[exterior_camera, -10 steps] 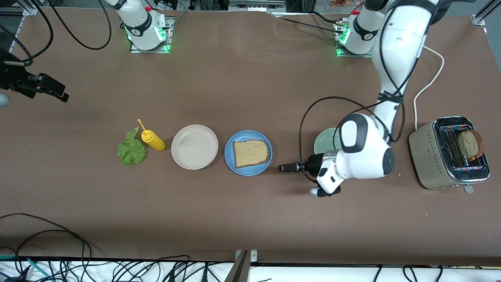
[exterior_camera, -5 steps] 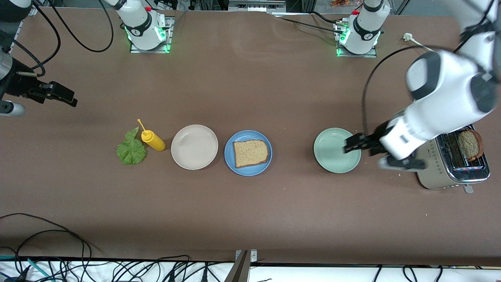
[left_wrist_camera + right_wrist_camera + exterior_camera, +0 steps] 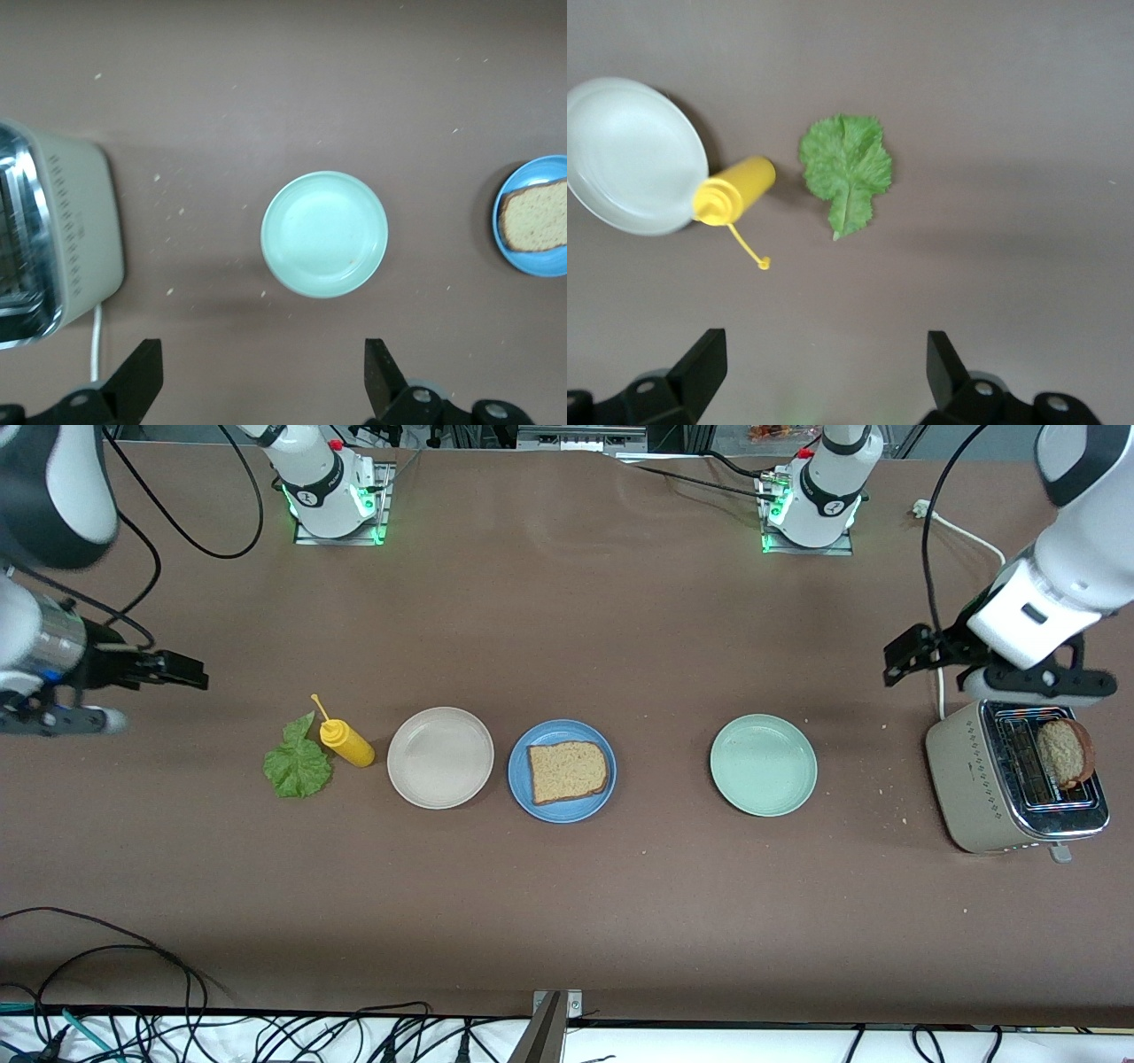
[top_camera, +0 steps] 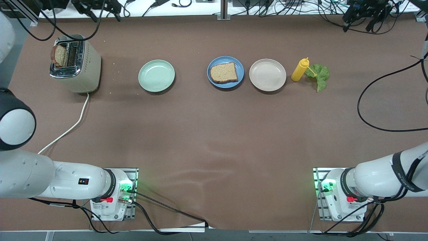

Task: Make sandwich in blue plate with both arms
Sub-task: 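Reach the right gripper down and grasp the green lettuce leaf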

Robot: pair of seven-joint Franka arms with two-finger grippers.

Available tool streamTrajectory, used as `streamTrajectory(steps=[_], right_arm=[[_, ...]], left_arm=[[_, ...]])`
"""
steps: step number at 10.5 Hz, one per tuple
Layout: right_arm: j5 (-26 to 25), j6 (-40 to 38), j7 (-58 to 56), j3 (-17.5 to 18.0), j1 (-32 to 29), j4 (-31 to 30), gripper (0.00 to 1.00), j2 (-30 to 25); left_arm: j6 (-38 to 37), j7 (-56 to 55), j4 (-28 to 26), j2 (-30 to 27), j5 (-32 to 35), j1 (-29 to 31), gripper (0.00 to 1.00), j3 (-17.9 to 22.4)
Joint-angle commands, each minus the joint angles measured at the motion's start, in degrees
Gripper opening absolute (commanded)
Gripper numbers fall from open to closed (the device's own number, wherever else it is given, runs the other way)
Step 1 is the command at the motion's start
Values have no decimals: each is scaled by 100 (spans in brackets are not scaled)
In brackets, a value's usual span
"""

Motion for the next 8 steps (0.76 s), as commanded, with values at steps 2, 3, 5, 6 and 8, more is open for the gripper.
streamTrajectory(steps=[2, 3, 5, 6, 8], right_arm=[[306, 522, -1233, 6, -230, 154, 100, 1579], [308, 707, -1242, 32, -213, 154, 100, 1852], [317, 1242, -1242, 58, -55, 145, 100, 2310], [317, 1402, -1242, 58, -19, 76, 100, 2451], [229, 1814, -1382, 41, 69, -170, 100, 2575]], left_arm=[[-815, 24, 122, -435, 627, 289, 100, 43], [-939, 23, 140, -488, 637, 367, 100, 79], [-949, 15, 184, -480, 637, 412, 100, 114], [-949, -3, 193, -463, 629, 421, 100, 114], [-949, -12, 264, -419, 584, 500, 100, 105]])
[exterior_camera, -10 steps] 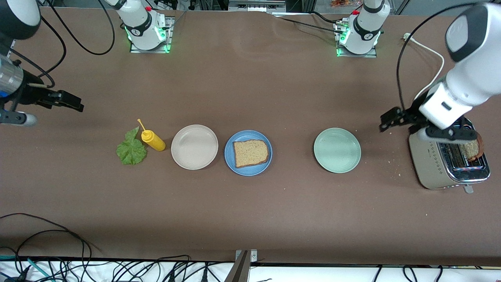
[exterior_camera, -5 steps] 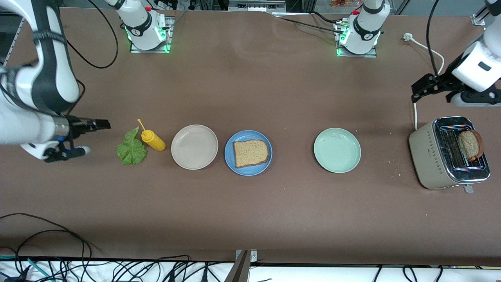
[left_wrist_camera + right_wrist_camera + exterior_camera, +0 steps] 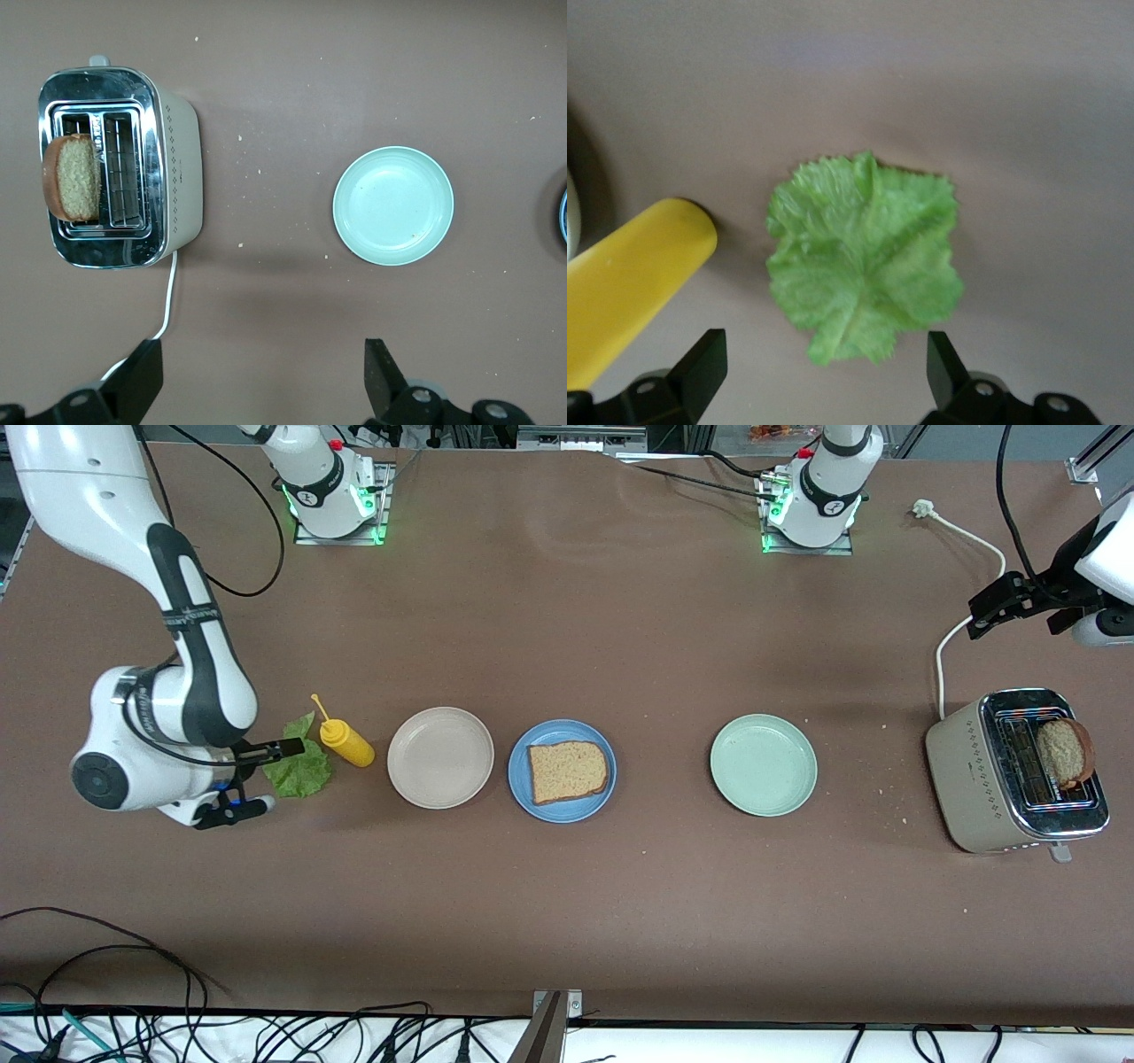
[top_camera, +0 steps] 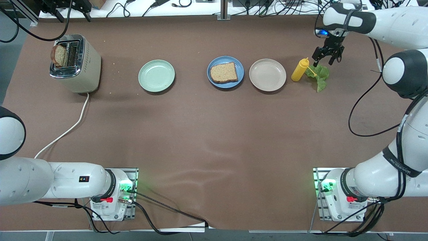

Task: Make sandwich in blue plate with both arms
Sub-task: 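Reach the right gripper down and grasp the green lettuce leaf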

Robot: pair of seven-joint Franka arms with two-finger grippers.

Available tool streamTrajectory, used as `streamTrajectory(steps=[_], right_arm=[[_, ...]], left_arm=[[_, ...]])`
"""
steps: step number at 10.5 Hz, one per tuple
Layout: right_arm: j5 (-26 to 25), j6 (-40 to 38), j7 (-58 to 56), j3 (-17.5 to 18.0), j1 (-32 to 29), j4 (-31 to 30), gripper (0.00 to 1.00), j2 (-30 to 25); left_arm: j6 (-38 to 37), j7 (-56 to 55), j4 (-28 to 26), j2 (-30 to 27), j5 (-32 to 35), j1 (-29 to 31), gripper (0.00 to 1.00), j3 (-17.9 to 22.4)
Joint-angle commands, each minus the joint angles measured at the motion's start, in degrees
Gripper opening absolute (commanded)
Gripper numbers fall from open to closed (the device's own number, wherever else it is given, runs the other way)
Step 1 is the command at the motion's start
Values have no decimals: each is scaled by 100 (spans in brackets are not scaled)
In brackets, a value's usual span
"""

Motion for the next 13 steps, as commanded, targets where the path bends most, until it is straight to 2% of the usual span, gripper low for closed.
streamTrajectory(steps=[1, 7, 8, 10, 11, 12, 13], right_arm=[[4, 538, -432, -14, 40, -267, 100, 192], [-768, 698, -592, -31, 49, -321, 99, 544], [-769, 698, -592, -31, 58, -321, 87, 545], [-769, 671, -732, -31, 58, -304, 43, 545], [-769, 645, -759, -31, 58, -269, 26, 545], [-769, 636, -759, -31, 58, -234, 16, 527], [-769, 636, -759, -22, 58, -207, 12, 492]], left_arm=[[-106, 0, 170, 57, 130, 94, 100, -52], [-106, 9, 223, 101, 95, 103, 100, -43], [-106, 9, 223, 101, 86, 103, 100, -43], [-106, 9, 223, 101, 95, 111, 100, -43], [-106, 9, 223, 101, 95, 111, 100, -43], [-106, 9, 223, 101, 95, 111, 100, -43], [-106, 9, 223, 101, 95, 111, 100, -43]])
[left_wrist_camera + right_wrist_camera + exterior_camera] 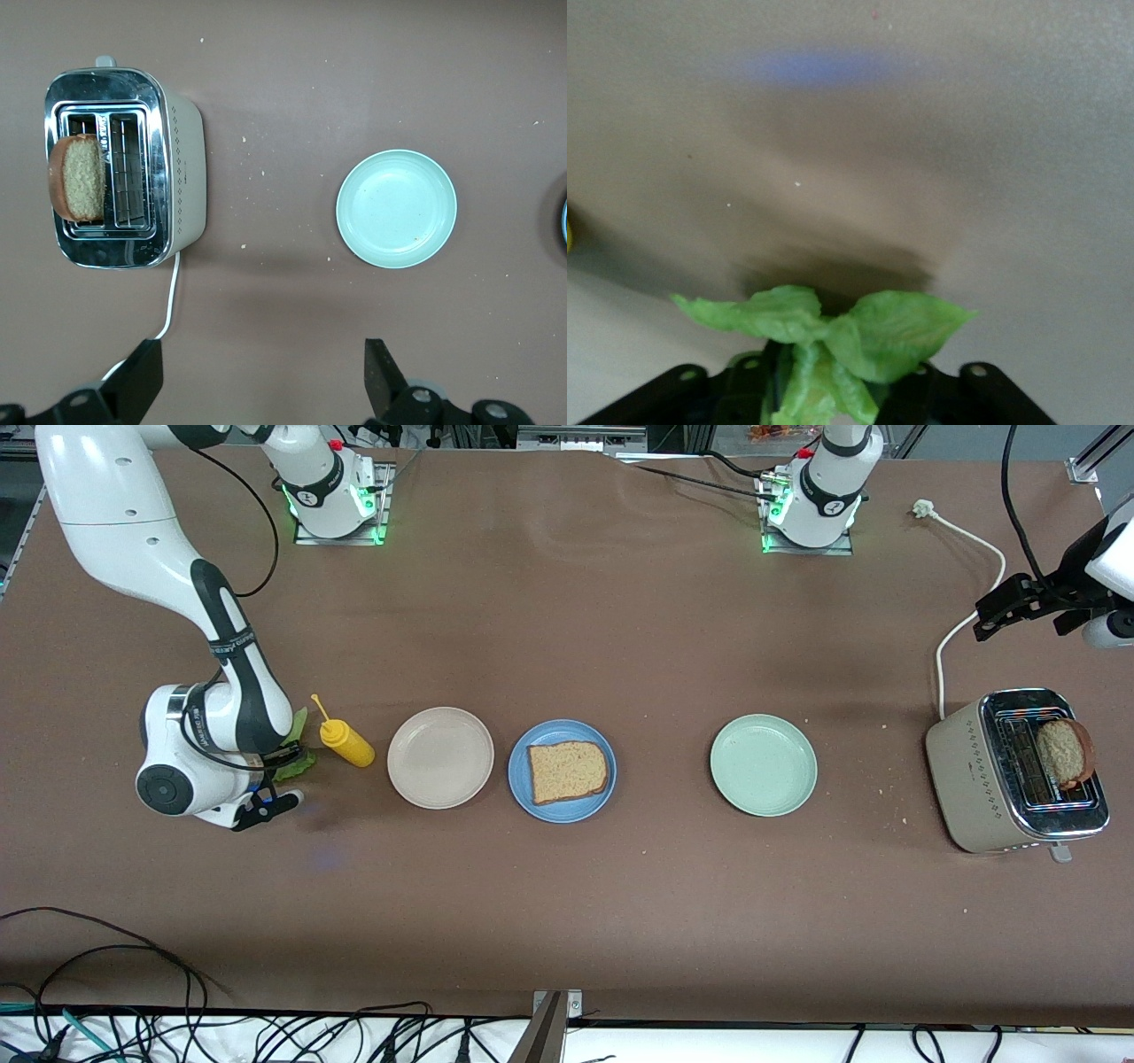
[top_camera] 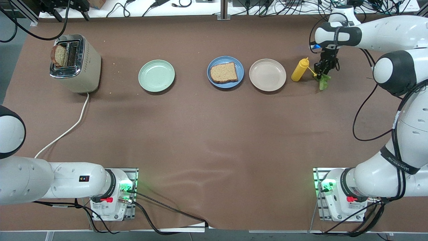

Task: Make sandwich in blue plate with both arms
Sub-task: 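Carry the lettuce with the right gripper onto the bread slice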

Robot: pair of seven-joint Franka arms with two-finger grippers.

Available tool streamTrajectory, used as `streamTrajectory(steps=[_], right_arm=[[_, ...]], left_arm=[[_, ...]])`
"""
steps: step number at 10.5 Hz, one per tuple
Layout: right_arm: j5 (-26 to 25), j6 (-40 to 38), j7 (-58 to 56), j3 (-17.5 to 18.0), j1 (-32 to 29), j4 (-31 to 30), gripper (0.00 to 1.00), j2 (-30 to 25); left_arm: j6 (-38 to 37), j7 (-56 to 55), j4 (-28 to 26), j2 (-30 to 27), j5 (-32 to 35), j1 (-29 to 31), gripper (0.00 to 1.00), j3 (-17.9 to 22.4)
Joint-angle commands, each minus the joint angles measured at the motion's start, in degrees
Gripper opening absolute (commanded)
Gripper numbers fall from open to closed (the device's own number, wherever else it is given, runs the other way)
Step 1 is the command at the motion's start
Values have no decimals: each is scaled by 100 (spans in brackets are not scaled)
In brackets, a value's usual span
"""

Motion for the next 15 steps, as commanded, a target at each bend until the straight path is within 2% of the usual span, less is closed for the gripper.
streamTrajectory(steps=[1, 3, 7, 10, 12, 15], right_arm=[[-38, -59, -110, 30, 2, 158, 12, -49], [-20, -759, -101, 48, 10, 701, 12, -110], [41, -2509, -23, 65, 229, 2283, 12, -189], [76, -3038, 712, 117, 791, 2865, 12, -198], [111, -3267, 1642, 459, 1090, 3050, 12, -198], [716, -3137, 3715, 1284, 1127, 3042, 12, -137]], left_arm=[[-106, 9, 173, 75, 95, 47, 100, -42], [-106, 9, 173, 84, 95, 47, 100, -42], [-106, 9, 182, 84, 95, 47, 100, -42], [-106, 9, 173, 84, 95, 64, 100, -42], [-106, 18, 173, 84, 95, 117, 100, -42], [-106, 18, 173, 84, 95, 126, 100, -42]])
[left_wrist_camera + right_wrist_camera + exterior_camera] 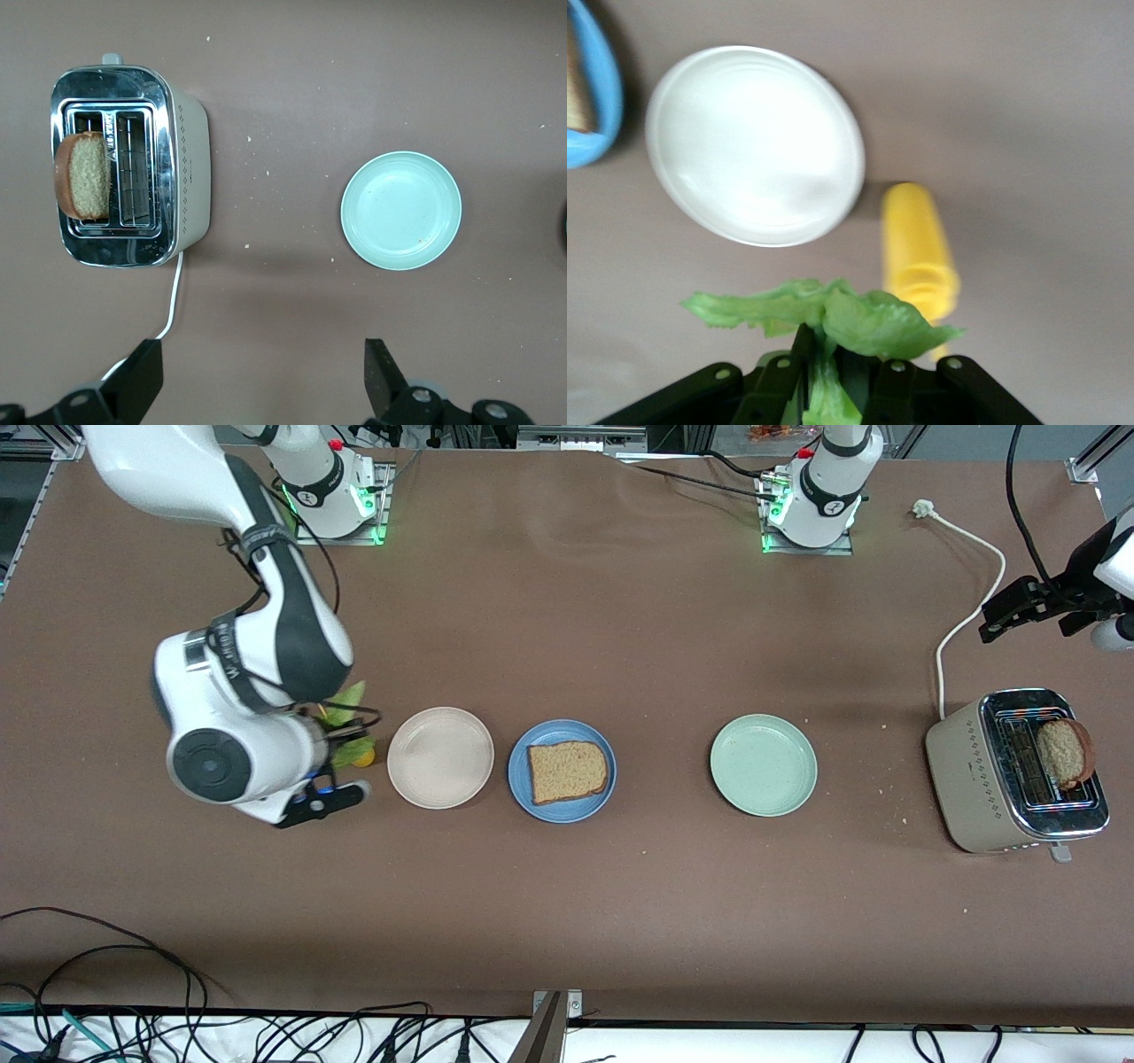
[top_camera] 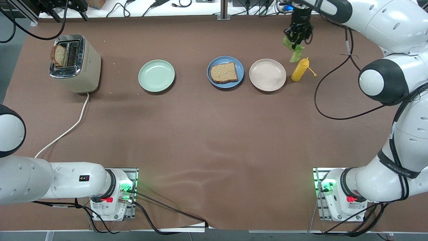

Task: Make sandwich in blue plate with both arms
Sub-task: 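Carry the lettuce with the right gripper onto the bread slice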

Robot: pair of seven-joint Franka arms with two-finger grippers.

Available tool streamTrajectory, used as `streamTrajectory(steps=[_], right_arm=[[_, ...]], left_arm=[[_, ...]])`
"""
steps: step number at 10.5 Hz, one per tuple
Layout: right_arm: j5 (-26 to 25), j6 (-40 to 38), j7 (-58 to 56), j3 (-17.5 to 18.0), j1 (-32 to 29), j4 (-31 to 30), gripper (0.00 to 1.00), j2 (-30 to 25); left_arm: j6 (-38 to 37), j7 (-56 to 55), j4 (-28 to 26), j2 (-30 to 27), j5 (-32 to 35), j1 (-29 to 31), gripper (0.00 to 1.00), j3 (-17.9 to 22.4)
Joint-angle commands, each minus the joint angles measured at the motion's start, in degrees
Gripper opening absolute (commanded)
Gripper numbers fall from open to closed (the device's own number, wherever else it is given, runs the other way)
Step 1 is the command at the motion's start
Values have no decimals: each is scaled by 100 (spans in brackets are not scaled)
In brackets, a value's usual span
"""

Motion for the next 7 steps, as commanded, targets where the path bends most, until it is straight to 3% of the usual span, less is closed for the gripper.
streamTrajectory(steps=[1, 4, 7], right_arm=[[583, 329, 1737, 621, 7, 152, 12, 232], [734, 1742, 2943, 622, 699, 99, 13, 732], [726, 3036, 3385, 613, 1271, 99, 13, 1251]], left_arm=[[-106, 18, 159, 60, 95, 62, 100, -46], [-106, 18, 159, 60, 95, 89, 100, -46], [-106, 18, 159, 60, 95, 89, 100, -46]])
